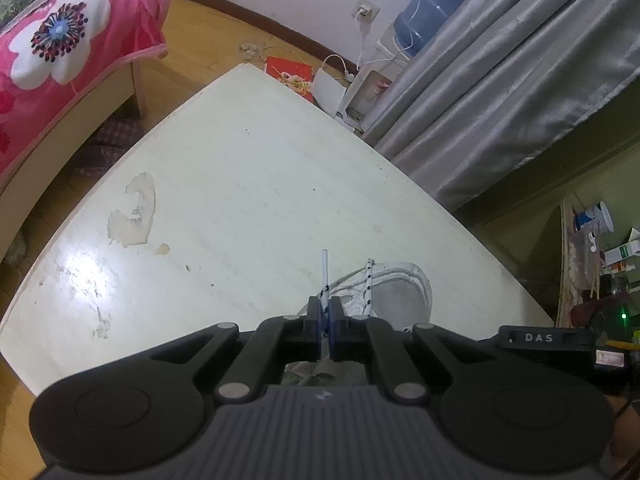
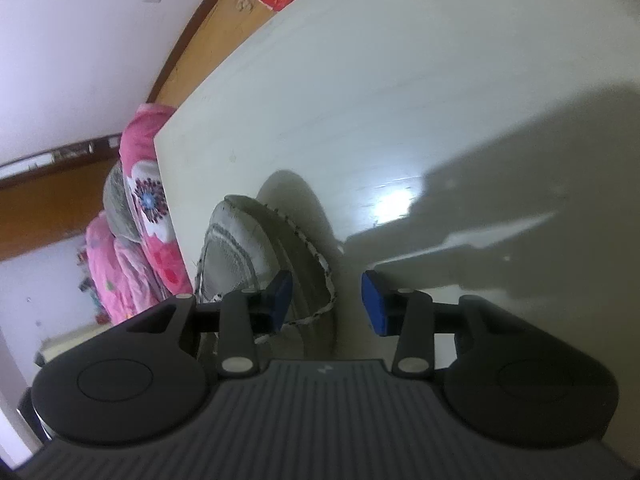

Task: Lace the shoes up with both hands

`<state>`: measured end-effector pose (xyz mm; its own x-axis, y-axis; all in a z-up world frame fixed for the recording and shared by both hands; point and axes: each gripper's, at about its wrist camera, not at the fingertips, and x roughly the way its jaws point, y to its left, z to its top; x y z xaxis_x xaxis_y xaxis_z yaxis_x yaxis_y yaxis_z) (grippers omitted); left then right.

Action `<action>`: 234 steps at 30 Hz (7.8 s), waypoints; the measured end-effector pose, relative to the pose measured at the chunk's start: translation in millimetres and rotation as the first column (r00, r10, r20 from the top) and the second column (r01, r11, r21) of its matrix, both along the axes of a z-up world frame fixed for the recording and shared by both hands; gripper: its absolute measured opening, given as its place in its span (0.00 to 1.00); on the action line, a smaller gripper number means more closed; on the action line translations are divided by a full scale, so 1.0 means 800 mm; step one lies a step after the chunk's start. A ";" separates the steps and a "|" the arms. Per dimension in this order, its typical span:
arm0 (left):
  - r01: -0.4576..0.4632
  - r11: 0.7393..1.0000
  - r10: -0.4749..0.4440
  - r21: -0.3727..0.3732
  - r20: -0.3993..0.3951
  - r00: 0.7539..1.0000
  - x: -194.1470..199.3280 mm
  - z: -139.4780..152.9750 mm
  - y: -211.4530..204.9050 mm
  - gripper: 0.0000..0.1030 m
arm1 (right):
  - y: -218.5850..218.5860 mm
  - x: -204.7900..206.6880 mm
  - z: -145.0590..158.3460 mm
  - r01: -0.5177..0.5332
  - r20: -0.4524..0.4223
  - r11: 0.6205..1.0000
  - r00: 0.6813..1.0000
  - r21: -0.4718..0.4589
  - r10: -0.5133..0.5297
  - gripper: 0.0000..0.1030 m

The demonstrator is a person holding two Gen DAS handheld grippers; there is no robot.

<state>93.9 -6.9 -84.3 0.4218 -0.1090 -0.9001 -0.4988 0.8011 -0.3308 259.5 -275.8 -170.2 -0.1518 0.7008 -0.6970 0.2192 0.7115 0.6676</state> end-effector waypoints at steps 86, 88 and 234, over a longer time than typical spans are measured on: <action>-0.157 0.967 0.120 0.201 0.183 0.976 -0.099 0.099 0.073 0.03 | 0.114 -0.007 0.128 -0.255 0.729 0.902 0.532 -0.348 0.431 0.02; -0.172 0.964 0.134 0.204 0.190 0.973 -0.109 0.103 0.078 0.03 | 0.119 -0.008 0.132 -0.261 0.738 0.901 0.516 -0.348 0.435 0.02; -0.777 0.630 0.714 -0.013 0.404 0.572 -0.483 0.146 0.078 0.03 | 0.274 -0.341 0.244 -0.753 0.466 0.034 -0.371 -0.658 0.803 0.02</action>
